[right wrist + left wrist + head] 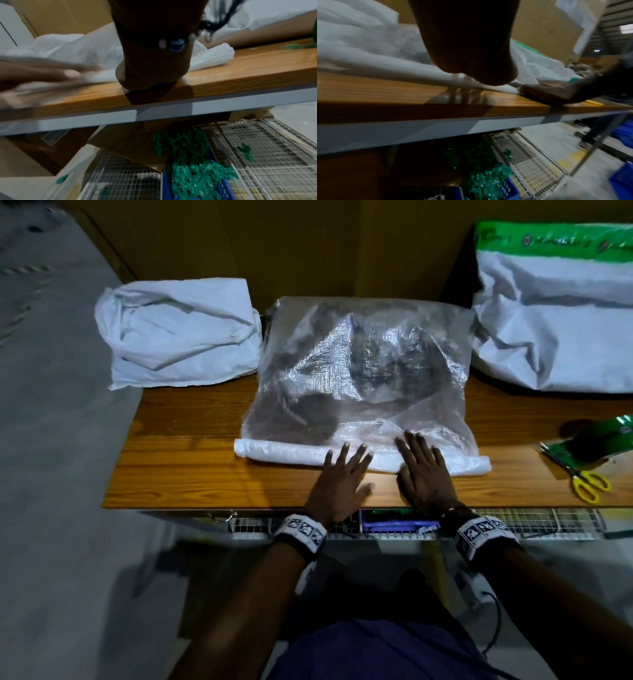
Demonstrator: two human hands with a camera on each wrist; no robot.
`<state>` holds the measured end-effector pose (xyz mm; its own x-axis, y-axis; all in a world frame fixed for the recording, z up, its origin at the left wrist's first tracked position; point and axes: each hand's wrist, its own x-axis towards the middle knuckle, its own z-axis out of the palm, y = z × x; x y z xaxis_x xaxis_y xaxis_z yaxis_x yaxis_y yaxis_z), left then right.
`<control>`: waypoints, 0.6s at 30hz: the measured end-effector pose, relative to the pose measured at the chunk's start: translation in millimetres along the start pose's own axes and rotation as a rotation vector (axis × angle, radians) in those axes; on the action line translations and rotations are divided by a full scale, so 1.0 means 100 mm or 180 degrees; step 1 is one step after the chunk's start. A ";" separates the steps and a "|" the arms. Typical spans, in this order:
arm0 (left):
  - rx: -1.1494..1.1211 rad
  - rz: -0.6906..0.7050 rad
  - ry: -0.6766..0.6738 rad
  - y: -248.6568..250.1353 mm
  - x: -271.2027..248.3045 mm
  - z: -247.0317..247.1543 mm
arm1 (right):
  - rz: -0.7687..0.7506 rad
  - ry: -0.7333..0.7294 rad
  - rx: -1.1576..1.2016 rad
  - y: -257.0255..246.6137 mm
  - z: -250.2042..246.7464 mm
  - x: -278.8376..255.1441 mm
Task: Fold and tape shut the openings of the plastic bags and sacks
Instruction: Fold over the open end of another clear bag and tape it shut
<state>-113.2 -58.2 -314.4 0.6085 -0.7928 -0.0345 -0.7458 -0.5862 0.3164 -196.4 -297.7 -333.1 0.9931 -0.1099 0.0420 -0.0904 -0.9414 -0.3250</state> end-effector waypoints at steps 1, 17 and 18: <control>0.0064 -0.0098 -0.0123 0.05 0.02 0.02 | -0.0039 -0.0037 -0.0013 0.02 0.00 0.01; 0.0044 -0.0342 -0.0362 0.12 0.05 0.02 | -0.0615 -0.0212 -0.0086 -0.14 -0.02 -0.23; 0.0062 -0.0323 -0.0321 0.13 0.05 0.01 | -0.0609 -0.0243 -0.0123 -0.26 0.07 -0.26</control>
<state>-120.2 -69.9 -311.3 0.6514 -0.7415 -0.1608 -0.6876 -0.6665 0.2881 -219.9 -267.9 -332.0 0.9951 0.0953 0.0272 0.0991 -0.9544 -0.2815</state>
